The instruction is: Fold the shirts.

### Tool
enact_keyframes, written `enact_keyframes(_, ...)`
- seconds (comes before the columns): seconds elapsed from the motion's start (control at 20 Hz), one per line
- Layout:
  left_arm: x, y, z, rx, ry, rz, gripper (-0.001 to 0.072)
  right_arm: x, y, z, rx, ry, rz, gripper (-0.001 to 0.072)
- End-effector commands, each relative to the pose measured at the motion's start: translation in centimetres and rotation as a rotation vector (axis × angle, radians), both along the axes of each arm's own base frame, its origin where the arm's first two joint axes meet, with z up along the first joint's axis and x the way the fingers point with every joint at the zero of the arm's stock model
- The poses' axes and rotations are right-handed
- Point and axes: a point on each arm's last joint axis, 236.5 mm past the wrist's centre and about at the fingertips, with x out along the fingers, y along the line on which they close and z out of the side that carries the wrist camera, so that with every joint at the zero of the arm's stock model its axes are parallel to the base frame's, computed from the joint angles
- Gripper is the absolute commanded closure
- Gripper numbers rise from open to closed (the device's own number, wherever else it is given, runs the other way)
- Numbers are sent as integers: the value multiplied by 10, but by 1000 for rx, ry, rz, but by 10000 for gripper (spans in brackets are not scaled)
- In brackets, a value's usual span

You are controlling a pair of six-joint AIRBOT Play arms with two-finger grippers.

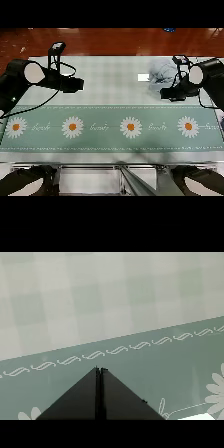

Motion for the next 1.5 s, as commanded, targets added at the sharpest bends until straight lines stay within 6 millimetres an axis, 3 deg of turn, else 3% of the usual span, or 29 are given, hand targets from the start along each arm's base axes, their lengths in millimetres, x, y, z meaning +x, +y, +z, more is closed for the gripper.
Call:
enact_keyframes(0.0,0,0,0,0,1,-1,689,0,0,0,0,2,0,691)
enact_keyframes(0.6,1,0,0,-1,-2,0,689,0,0,0,1,-1,-2,691)
enact_keyframes(0.7,16,-4,9,-26,-75,13,689,11,4,2,13,-46,7,691)
enact_keyframes(0.85,37,-6,23,-45,-179,28,685,47,8,16,20,-208,41,688)
enact_keyframes(0.9,50,-2,27,-29,-237,33,598,68,5,27,-2,-307,63,586)
enact_keyframes(0.95,61,1,30,-12,-284,35,337,88,1,41,-34,-407,77,323)
enact_keyframes(1.0,70,6,29,15,-317,36,197,109,-4,59,-74,-522,103,300)
enact_keyframes(1.1,78,27,23,62,-317,60,198,141,-27,84,-70,-680,-5,300)
enact_keyframes(1.15,79,40,21,67,-301,89,199,151,-46,81,-54,-681,-79,301)
enact_keyframes(1.25,80,66,16,60,-259,178,198,173,-77,57,-34,-623,-148,301)
enact_keyframes(1.35,74,88,7,54,-190,259,198,188,-94,13,4,-495,-168,301)
enact_keyframes(1.45,57,100,-7,76,-92,276,199,188,-106,-38,25,-327,-173,301)
